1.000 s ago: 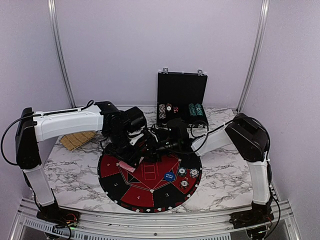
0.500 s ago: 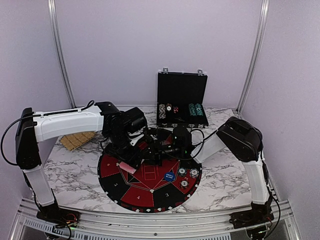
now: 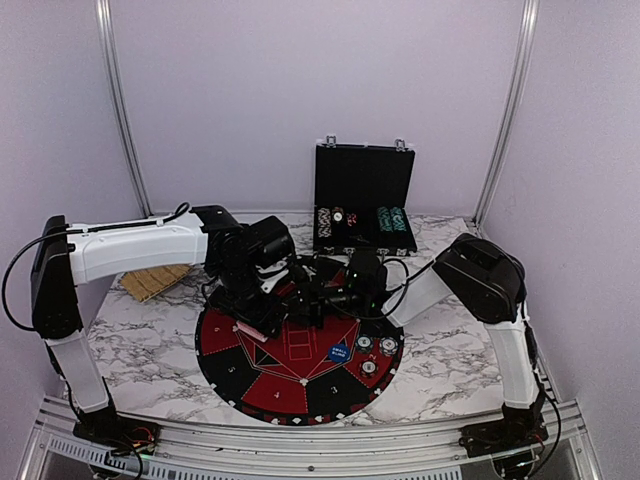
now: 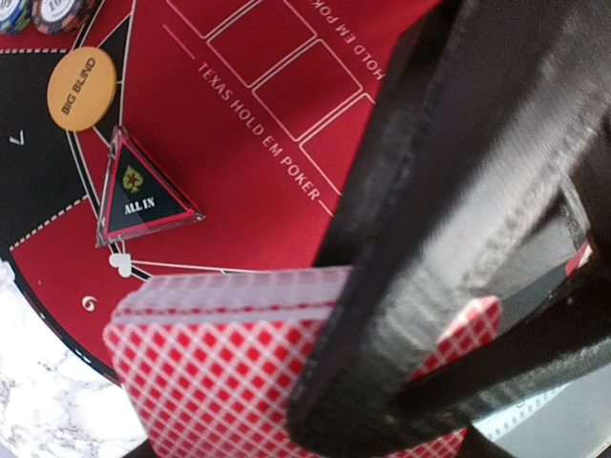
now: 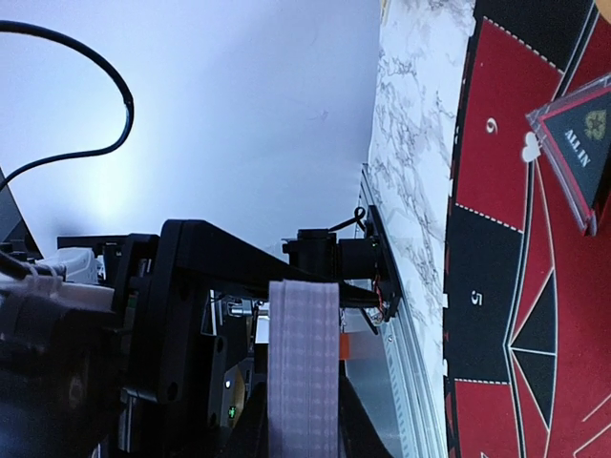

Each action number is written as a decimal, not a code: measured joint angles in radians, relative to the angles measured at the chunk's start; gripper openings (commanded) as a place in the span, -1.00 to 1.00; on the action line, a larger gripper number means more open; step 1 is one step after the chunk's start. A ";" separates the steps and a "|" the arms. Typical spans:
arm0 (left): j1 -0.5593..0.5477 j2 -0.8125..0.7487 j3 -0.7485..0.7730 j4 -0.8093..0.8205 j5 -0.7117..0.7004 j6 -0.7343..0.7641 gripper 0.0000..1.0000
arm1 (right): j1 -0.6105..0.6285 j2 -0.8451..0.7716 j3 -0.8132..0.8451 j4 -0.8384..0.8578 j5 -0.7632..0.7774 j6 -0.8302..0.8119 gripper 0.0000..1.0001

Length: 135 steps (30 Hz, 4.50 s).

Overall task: Distribute texas hold em gaming equipment
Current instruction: Pass from the right arm to the left, then pick up the poker card from the face-down deck piles.

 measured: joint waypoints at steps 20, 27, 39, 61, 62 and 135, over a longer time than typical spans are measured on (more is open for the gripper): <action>-0.002 -0.003 -0.011 0.017 0.007 0.040 -0.12 | 0.000 -0.066 -0.004 -0.208 0.029 -0.204 -0.14; -0.002 -0.008 -0.019 0.017 0.013 0.056 -0.12 | 0.000 -0.093 0.015 -0.336 0.031 -0.311 -0.06; 0.000 -0.021 -0.020 0.018 0.017 0.067 -0.13 | 0.000 -0.128 0.051 -0.533 0.053 -0.467 -0.10; 0.000 -0.039 -0.041 0.035 0.026 0.070 -0.14 | -0.023 -0.183 0.057 -0.675 0.104 -0.590 -0.11; 0.000 -0.041 -0.043 0.036 0.028 0.071 -0.14 | -0.025 -0.187 0.054 -0.676 0.106 -0.590 -0.11; 0.000 -0.064 -0.077 0.044 0.005 0.069 -0.16 | -0.053 -0.247 -0.041 -0.533 0.080 -0.440 -1.00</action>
